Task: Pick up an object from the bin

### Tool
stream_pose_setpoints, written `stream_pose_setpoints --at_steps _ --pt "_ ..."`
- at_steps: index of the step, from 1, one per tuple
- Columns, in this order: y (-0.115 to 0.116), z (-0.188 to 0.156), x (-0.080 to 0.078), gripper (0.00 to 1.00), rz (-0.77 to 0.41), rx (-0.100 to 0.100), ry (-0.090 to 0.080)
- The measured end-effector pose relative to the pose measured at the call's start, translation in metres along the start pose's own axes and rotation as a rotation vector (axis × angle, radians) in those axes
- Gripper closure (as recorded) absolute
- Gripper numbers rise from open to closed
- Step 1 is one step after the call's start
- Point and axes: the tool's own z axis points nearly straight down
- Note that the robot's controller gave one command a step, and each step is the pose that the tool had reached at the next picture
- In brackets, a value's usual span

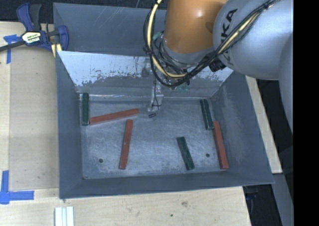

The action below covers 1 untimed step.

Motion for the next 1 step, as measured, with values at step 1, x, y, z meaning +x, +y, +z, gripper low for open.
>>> stream_pose_setpoints --at_steps 1 --pt "-0.0004 -0.0050 -0.0016 0.00 0.001 -0.001 -0.009"
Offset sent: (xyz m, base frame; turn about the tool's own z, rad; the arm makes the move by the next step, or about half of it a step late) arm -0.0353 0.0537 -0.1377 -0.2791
